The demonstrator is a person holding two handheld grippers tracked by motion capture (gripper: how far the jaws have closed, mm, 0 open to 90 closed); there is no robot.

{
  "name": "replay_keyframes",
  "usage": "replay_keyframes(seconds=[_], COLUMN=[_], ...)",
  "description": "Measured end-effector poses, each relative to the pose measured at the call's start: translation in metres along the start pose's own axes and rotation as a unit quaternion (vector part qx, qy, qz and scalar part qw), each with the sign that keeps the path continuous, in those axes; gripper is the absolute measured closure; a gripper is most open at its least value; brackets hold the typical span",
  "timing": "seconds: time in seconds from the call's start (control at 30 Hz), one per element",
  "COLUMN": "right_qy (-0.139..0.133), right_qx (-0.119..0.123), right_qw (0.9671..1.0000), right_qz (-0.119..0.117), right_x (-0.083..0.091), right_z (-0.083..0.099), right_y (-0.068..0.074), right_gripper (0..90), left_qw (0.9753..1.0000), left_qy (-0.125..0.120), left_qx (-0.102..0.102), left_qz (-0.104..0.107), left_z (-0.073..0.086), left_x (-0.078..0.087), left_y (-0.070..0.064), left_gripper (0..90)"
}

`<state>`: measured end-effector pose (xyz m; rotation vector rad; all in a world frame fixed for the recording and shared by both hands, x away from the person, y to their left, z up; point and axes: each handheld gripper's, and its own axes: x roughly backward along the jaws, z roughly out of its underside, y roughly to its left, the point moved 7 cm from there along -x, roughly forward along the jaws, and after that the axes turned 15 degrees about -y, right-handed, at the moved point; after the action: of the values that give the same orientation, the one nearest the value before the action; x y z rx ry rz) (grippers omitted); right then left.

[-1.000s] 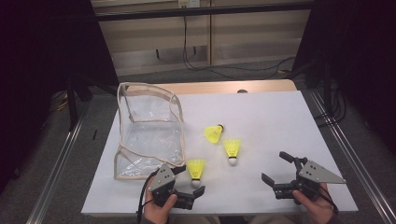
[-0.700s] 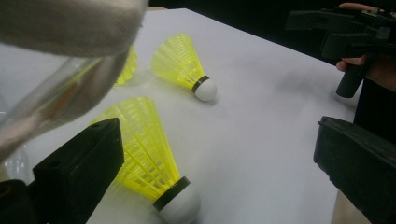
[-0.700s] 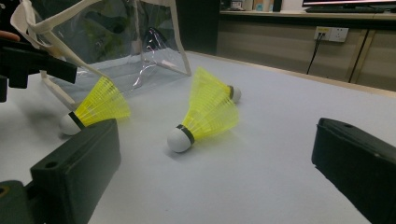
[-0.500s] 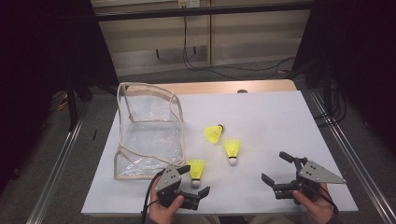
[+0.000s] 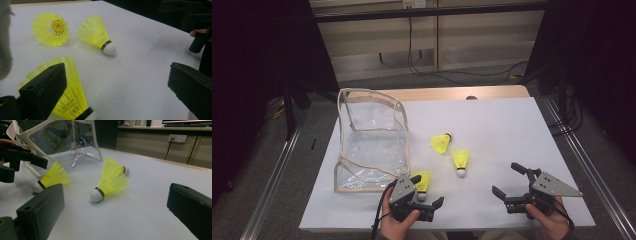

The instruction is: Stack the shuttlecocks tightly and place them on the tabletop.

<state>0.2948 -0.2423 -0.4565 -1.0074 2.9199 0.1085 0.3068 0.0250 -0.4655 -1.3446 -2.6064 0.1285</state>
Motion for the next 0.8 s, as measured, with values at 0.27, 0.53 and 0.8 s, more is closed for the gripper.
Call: replay_keyframes(seconds=[0.27, 0.53, 0.8], right_qy=[0.001, 0.002, 0.001], right_qx=[0.001, 0.001, 0.001], right_qw=[1.0, 1.0, 1.0], right_qz=[-0.002, -0.002, -0.003], right_x=[0.0, -0.001, -0.001], right_z=[0.001, 0.001, 0.001], right_y=[0.001, 0.001, 0.001], right_gripper=[0.6, 0.6, 0.6], left_qw=[0.9998, 0.9996, 0.9993], left_qy=[-0.001, -0.006, -0.001], left_qx=[0.0, 0.006, -0.002], left_qz=[-0.022, -0.027, -0.038], left_z=[-0.001, -0.008, -0.011], left_x=[-0.007, -0.014, -0.02], left_y=[0.001, 0.0, -0.001], left_gripper=[2.3, 2.0, 2.7])
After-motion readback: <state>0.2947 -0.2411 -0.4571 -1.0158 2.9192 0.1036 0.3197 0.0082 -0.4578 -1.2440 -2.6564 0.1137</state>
